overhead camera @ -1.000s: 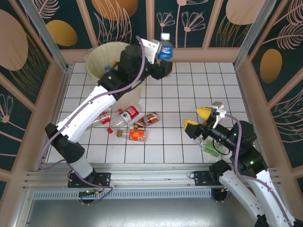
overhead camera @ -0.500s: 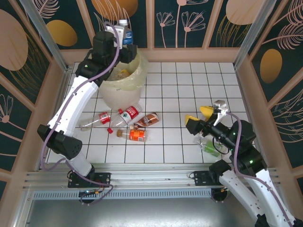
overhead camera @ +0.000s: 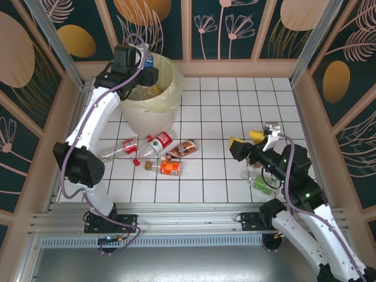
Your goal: Put the plastic bottles in the bin
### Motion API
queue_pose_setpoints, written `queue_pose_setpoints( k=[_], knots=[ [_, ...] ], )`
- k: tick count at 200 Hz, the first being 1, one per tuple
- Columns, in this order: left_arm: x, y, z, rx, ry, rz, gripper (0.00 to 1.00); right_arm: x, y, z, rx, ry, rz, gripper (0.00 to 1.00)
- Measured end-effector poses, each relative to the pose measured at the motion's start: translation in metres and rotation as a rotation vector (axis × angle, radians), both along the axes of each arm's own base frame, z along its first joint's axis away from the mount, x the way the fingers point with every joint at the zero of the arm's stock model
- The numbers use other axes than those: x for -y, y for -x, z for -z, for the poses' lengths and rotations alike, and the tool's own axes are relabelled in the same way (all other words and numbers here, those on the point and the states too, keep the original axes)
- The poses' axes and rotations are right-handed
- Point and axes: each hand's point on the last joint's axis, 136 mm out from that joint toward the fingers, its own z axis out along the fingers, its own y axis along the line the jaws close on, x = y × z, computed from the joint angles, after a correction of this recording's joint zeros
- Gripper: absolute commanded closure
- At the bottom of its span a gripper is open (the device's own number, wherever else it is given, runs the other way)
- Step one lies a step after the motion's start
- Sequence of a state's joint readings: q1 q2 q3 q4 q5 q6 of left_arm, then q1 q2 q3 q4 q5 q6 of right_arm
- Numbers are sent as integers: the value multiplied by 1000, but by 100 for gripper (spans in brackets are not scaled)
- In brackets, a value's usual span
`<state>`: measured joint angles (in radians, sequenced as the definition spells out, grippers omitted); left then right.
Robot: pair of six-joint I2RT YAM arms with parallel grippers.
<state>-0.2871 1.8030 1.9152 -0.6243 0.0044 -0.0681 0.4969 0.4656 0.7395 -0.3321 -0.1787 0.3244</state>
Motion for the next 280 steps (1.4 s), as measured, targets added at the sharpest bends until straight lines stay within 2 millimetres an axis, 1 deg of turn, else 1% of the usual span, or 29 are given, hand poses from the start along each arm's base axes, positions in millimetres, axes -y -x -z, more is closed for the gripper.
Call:
queue_pose_setpoints(
  k=[23,35,46,71,106,129,149,170,188,198,208,228,235,247,259,280],
  knots=[
    [4,3,11,-35,1,31,27,1,-1,4,-15,9,7,1],
    [7,5,14,-46,5,49,24,1,-1,5,-17,9,7,1],
    [10,8,17,-60,13,69,23,1,-1,5,-19,8,7,1],
    [17,12,18,-76,32,106,20,0,-2,9,-28,9,7,1],
    [20,15,19,-85,43,127,20,0,-3,13,-38,13,7,1],
    [21,17,14,-77,52,131,17,0,-3,14,-39,14,7,1],
    [22,26,-4,-39,71,153,14,-2,-2,15,-43,14,-6,1],
    [24,51,-33,13,106,199,14,-8,2,16,-45,16,-47,1],
    [28,78,-60,72,155,264,12,-14,7,17,-50,16,-91,1],
    [30,95,-69,92,181,301,11,-18,9,18,-55,18,-117,1],
    [33,111,-71,99,208,336,11,-21,10,20,-62,19,-139,1],
    [37,140,-62,75,247,389,11,-26,12,23,-76,22,-174,1],
    [39,149,-56,62,259,403,11,-28,13,24,-79,24,-185,1],
    [46,163,-40,18,270,425,11,-30,13,25,-84,28,-198,1],
    [59,178,-23,-30,269,462,10,-32,14,26,-88,31,-210,1],
    [88,205,3,-107,258,548,11,-34,14,28,-95,35,-220,1]
  ],
)
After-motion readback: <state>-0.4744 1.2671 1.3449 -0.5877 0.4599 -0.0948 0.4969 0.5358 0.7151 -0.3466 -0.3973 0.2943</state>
